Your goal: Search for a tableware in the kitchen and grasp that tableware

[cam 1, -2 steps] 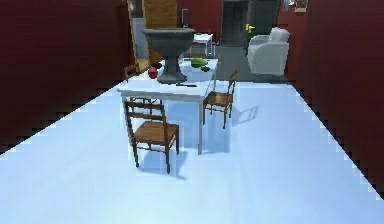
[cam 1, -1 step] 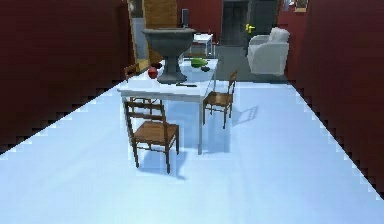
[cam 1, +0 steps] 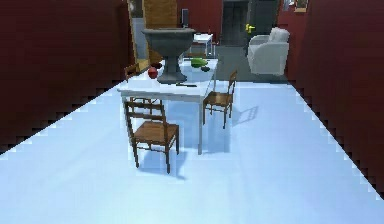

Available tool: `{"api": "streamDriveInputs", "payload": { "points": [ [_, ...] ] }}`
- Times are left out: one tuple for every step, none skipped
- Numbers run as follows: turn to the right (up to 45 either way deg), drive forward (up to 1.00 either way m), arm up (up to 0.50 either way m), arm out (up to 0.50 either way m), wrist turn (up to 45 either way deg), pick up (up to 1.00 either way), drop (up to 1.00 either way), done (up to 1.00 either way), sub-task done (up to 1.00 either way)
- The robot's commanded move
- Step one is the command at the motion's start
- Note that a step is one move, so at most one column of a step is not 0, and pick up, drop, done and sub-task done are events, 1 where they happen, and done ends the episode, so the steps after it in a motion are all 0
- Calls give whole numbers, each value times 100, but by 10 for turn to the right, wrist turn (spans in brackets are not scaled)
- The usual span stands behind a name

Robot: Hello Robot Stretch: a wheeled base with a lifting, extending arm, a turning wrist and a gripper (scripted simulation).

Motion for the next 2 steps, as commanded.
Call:
{"api": "streamDriveInputs", "payload": {
  "points": [
    [0, 0, 8, 0, 0, 0, 0, 0, 0],
    [0, 0, 0, 0, 0, 0, 0, 100, 0]
  ]
}}
